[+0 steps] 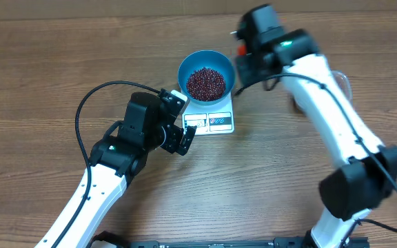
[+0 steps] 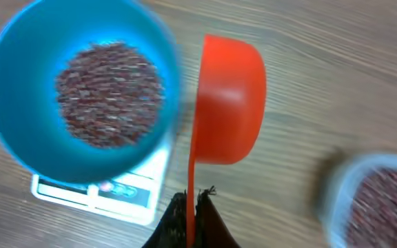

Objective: Scoop item into bowl and weigh 150g on scale
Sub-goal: 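Move the empty scoop back to the bean tub with the right gripper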

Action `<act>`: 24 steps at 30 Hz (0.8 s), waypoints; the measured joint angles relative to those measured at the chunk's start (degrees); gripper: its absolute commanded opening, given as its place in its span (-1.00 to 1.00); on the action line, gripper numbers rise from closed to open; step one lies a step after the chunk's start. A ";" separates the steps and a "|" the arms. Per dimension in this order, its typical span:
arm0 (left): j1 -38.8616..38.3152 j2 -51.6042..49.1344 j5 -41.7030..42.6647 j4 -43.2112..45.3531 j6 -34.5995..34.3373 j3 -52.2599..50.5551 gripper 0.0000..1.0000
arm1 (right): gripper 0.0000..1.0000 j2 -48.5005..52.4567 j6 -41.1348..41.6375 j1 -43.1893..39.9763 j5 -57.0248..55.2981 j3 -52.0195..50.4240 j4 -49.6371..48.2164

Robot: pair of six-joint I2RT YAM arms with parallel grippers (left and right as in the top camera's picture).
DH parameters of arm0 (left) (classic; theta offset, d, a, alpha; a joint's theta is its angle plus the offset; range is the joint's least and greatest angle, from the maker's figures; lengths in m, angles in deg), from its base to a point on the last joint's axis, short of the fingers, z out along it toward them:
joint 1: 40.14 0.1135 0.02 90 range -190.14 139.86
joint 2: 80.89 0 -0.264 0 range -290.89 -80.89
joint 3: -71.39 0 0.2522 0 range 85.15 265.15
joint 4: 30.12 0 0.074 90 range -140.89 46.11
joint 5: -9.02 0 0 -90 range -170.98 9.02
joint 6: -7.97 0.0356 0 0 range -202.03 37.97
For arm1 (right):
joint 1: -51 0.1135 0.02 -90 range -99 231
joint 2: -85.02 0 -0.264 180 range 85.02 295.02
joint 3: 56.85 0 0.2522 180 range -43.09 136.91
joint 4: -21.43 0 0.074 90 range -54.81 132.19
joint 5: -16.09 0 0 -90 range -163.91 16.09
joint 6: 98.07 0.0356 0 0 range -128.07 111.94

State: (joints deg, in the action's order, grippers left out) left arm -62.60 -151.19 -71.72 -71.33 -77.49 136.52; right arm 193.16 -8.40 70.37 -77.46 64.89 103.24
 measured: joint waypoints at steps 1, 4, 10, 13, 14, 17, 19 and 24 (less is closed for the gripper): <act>0.00 0.00 0.00 0.00 0.02 0.00 0.99 | -0.93 -0.98 -0.17 -1.66 0.17 0.00 1.16; 0.00 0.00 0.00 0.02 0.02 0.00 0.99 | -0.93 -3.80 -0.57 -7.28 0.35 0.04 5.40; 0.00 0.00 0.00 0.02 0.02 0.00 0.99 | -0.93 -4.90 -0.74 -17.11 0.17 0.11 12.09; 0.00 0.00 0.00 0.02 0.00 0.00 0.99 | -0.93 -4.90 -0.31 -20.31 -0.96 -0.07 13.55; 0.00 0.00 0.00 0.00 0.00 0.00 0.99 | -0.93 -4.90 -0.17 -21.11 -1.27 -0.46 13.68; 0.00 0.00 0.00 0.02 0.00 0.00 0.99 | -0.93 -4.37 0.17 -23.17 -2.38 -2.29 13.94; 0.00 0.00 0.00 0.00 0.02 0.00 0.99 | -0.93 -3.45 0.33 -23.82 -3.41 -3.19 13.81; 0.00 0.00 0.00 0.00 0.02 0.00 0.99 | -0.93 0.74 0.35 -23.89 -6.34 -5.05 13.00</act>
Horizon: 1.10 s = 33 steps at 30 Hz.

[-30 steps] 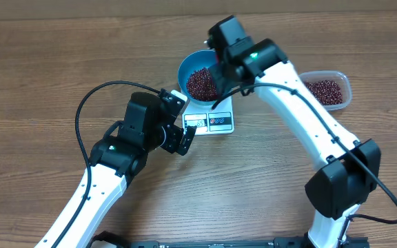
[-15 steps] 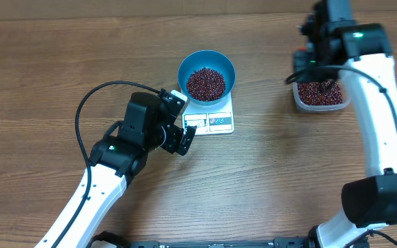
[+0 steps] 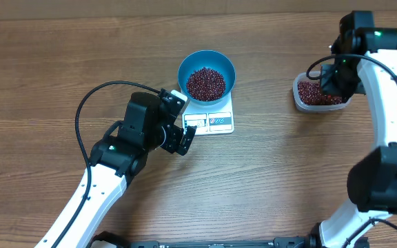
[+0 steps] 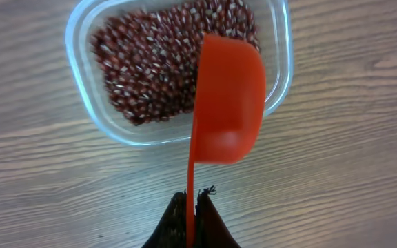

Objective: Scoop item into bowl and weigh 150g on scale
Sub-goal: 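Move the empty scoop back to the bean tub with the right gripper, then dip the red scoop into the beans a third time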

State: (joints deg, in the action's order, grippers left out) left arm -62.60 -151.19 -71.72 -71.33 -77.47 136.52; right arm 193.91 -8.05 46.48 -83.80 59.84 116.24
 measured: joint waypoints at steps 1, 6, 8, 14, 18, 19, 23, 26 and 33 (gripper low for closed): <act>0.00 0.00 0.00 0.02 -0.02 0.00 0.99 | -0.93 0.63 0.00 0.00 -0.46 0.00 -0.02; 0.00 0.00 0.00 0.02 -0.02 0.00 0.99 | -0.93 4.35 0.20 0.00 -3.23 0.00 -0.04; 0.00 0.00 0.00 0.02 -0.02 0.00 0.99 | -0.93 6.49 0.50 0.00 -4.61 0.00 -0.04; 0.00 0.00 0.00 0.02 -0.02 0.00 0.99 | -0.93 10.86 1.05 0.00 -6.01 0.00 -0.09; 0.00 0.00 0.00 0.02 -0.02 0.00 0.99 | -0.93 11.69 1.22 0.00 -5.99 0.00 -0.61; 0.00 0.00 0.00 0.02 -0.02 0.00 0.99 | -0.92 11.69 1.25 0.00 -5.95 0.00 -0.70; 0.00 0.00 0.00 0.02 0.00 0.00 0.99 | -0.93 11.72 -0.37 0.00 -3.15 0.00 -0.94; 0.00 0.00 0.00 0.02 0.00 0.00 1.00 | -0.93 11.72 -2.43 0.00 0.02 0.00 -0.94; 0.00 0.00 0.00 0.02 0.00 0.00 0.99 | -0.92 11.72 -7.89 -0.02 8.90 0.00 -0.79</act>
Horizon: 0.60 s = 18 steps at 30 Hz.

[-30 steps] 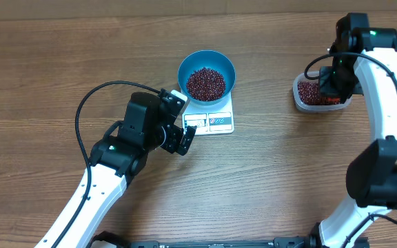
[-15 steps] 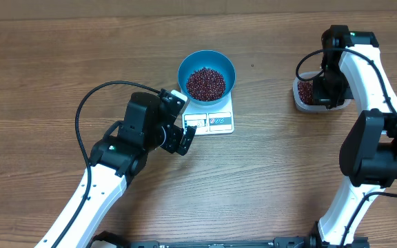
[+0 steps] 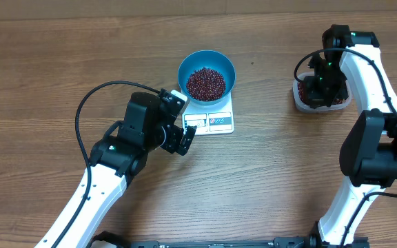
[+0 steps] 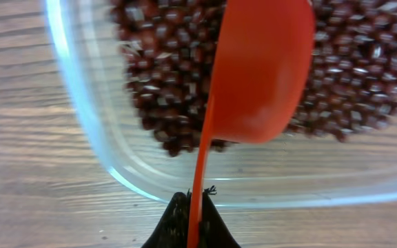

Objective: Scoop item into bowl and weigh 150g on scale
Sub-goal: 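Dip the red scoop into the beans a third time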

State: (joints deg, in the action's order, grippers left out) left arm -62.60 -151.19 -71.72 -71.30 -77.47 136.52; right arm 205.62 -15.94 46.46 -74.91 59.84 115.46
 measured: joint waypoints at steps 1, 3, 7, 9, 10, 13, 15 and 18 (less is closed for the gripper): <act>0.00 0.00 0.00 0.00 0.00 0.00 0.99 | -0.93 0.00 -0.50 -0.09 0.98 0.00 0.07; 0.00 0.00 0.00 0.00 -0.02 0.00 0.99 | -0.93 0.00 -1.25 -0.39 2.89 0.00 0.11; 0.00 0.00 0.00 0.00 0.00 0.00 0.99 | -0.93 0.00 -1.86 -1.51 6.05 0.00 0.17; 0.00 0.00 0.00 0.00 -0.02 0.00 0.99 | -0.93 0.00 -2.10 -2.58 8.31 0.00 0.22; 0.00 0.00 0.00 0.00 0.00 0.00 0.99 | -0.92 0.00 -2.21 -3.19 9.46 0.00 0.28; 0.00 0.00 0.00 0.00 0.00 0.00 0.99 | -0.93 0.00 -2.40 -5.25 12.61 0.00 0.76; 0.00 0.00 0.00 0.00 0.00 0.00 0.99 | -0.93 0.00 -2.54 -6.56 14.34 0.00 1.16; 0.00 0.00 0.00 0.00 -0.02 0.00 0.99 | -0.93 0.00 -3.37 -8.50 17.64 0.00 1.77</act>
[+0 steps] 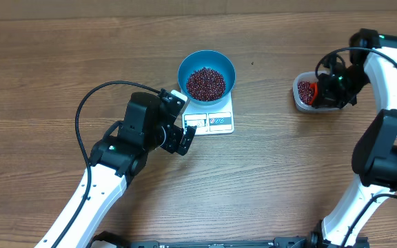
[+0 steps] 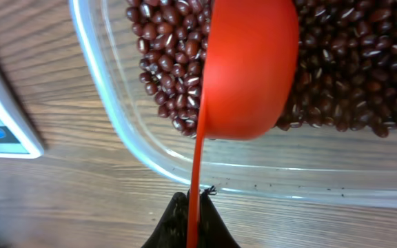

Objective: Scoop item into bowl and weigh 150g on scale
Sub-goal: 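Dip the red scoop into the beans a third time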

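Observation:
My right gripper (image 2: 193,207) is shut on the thin handle of an orange scoop (image 2: 247,69). The scoop's cup sits in the clear container (image 2: 150,162) of red beans (image 2: 164,55), seen from its underside. From overhead the right gripper (image 1: 336,86) is at that container (image 1: 300,96) at the far right, with the orange scoop (image 1: 310,90) showing inside. A blue bowl (image 1: 206,75) holding red beans stands on the white scale (image 1: 211,121) at the table's middle. My left gripper (image 1: 182,134) hangs just left of the scale; its jaws appear open and hold nothing.
A black cable loops from the left arm (image 1: 81,114) over the wooden table (image 1: 47,69). The scale's corner (image 2: 2,131) shows at the left edge of the right wrist view.
The right gripper has turned at the container, so the scoop's handle now comes in from the container's right side. The scoop's cup sits in the beans at a new angle. The left arm is unmoved.
The right gripper held the orange scoop beside the blue bowl on the scale. It was then above the bean container at the far right, then low with the cup in the beans. Now it has swung round with the cup still in the container.

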Action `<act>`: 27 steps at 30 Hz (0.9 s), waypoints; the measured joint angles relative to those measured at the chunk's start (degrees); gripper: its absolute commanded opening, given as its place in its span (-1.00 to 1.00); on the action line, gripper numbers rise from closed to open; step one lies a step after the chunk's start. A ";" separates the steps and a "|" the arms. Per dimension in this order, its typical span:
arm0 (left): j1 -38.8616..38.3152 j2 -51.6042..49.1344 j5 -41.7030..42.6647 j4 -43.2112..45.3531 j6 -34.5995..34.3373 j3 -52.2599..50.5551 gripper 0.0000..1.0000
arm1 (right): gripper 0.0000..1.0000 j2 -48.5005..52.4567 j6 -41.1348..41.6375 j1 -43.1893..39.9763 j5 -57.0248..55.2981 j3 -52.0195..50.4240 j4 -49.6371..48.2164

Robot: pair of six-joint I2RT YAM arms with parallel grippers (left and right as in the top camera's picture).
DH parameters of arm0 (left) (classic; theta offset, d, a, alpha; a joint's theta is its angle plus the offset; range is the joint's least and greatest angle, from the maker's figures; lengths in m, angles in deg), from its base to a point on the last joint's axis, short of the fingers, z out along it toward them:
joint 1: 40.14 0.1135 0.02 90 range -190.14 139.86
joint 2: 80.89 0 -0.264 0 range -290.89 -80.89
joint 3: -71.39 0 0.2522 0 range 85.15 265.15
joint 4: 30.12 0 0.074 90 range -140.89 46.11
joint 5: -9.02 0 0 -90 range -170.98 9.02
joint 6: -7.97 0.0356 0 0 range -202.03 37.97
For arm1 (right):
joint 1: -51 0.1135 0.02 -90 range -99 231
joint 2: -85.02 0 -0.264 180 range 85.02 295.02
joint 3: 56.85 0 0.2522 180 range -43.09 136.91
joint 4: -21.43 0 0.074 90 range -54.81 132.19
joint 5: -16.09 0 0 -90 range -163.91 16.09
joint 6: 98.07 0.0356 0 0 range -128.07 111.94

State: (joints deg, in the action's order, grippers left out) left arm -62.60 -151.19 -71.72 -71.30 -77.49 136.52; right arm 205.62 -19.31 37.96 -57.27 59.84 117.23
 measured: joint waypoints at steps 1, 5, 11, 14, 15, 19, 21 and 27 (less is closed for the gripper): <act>0.00 0.00 0.00 0.00 0.00 0.00 0.99 | -0.93 0.00 -0.59 -0.66 1.46 0.00 0.11; 0.00 0.00 0.00 0.00 0.00 0.00 0.99 | -0.93 0.00 -2.80 -3.13 7.10 0.00 0.17; 0.00 0.00 0.00 0.00 0.02 0.00 0.99 | -0.93 0.00 -4.48 -5.64 10.36 -1.57 -0.04; 0.00 0.00 0.00 0.00 0.02 0.00 0.99 | -0.93 0.00 -5.11 -5.68 11.17 -3.39 -1.07; 0.00 0.00 0.00 -0.02 0.02 0.00 0.99 | -0.93 0.00 -5.29 -5.68 11.78 -4.15 -1.95; 0.00 0.00 0.00 0.00 0.02 0.00 0.99 | -0.93 0.00 -5.38 -5.73 13.97 -5.70 -2.78; 0.00 0.00 0.00 -0.02 0.02 0.00 0.99 | -0.93 0.00 -5.42 -5.73 14.80 -5.79 -3.02; 0.00 0.00 0.00 0.00 0.02 0.00 0.99 | -0.93 0.00 -5.99 -5.97 17.79 -5.86 -3.02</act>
State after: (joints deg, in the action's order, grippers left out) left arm -62.60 -151.19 -71.72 -71.30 -77.47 136.52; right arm 205.62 -25.30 31.99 -39.48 53.99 114.21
